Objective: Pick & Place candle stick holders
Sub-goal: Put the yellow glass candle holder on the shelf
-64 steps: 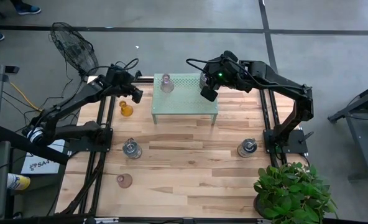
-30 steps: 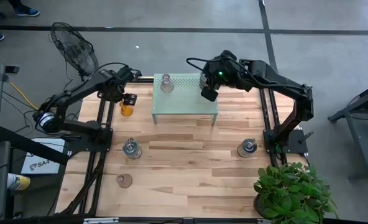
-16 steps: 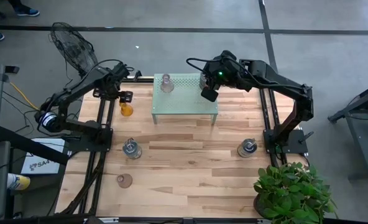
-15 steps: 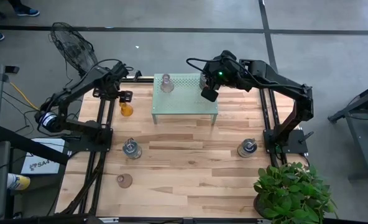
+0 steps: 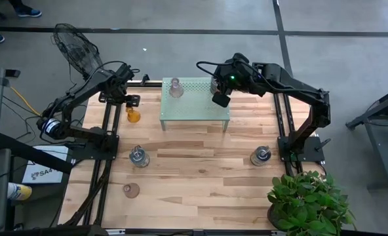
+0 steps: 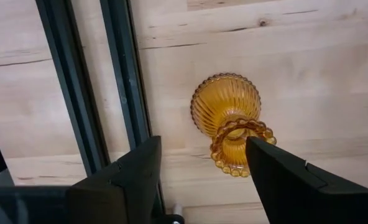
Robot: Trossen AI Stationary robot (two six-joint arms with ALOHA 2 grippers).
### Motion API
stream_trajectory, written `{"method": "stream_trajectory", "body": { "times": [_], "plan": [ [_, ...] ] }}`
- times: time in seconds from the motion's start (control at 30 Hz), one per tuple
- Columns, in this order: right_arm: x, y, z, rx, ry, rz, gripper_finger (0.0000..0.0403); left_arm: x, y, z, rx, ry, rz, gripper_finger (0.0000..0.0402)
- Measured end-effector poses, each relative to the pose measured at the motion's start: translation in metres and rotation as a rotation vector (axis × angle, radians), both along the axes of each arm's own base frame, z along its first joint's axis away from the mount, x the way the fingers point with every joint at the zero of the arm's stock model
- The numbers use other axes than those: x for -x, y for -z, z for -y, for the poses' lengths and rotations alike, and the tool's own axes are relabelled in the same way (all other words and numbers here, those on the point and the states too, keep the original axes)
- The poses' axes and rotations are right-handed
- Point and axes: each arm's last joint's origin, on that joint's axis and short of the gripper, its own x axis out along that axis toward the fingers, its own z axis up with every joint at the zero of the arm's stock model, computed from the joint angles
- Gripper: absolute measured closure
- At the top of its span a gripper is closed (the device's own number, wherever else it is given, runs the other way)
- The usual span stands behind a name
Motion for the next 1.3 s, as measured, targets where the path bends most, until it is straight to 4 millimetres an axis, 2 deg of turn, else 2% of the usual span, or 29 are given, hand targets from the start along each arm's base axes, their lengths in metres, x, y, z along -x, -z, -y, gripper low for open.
{"method": "stream_trajectory", "body": {
  "times": [0.2, 0.5, 0.6, 0.9, 1.3],
  "plan": [
    [0.0000, 0.0000, 0.0000, 0.000, -0.001, 0.000, 0.0292, -0.0004, 0.0001, 0.0002, 0.002, 0.021, -0.002, 0.0201],
    [-0.0001, 0.0001, -0.0002, -0.005, -0.006, 0.001, 0.0292, -0.0005, 0.0003, 0.0004, 0.007, 0.030, 0.002, 0.0204],
    [-0.0002, 0.0002, -0.0004, -0.011, -0.012, 0.002, 0.0292, -0.0005, 0.0003, 0.0003, 0.006, 0.037, 0.001, 0.0195],
    [-0.0004, 0.0003, -0.0007, -0.021, -0.022, 0.005, 0.0292, -0.0009, 0.0004, 0.0008, 0.019, 0.057, 0.015, 0.0132],
    [-0.0004, 0.0003, -0.0008, -0.021, -0.022, 0.004, 0.0292, -0.0007, 0.0004, 0.0007, 0.015, 0.082, 0.004, 0.0146]
  ]
}}
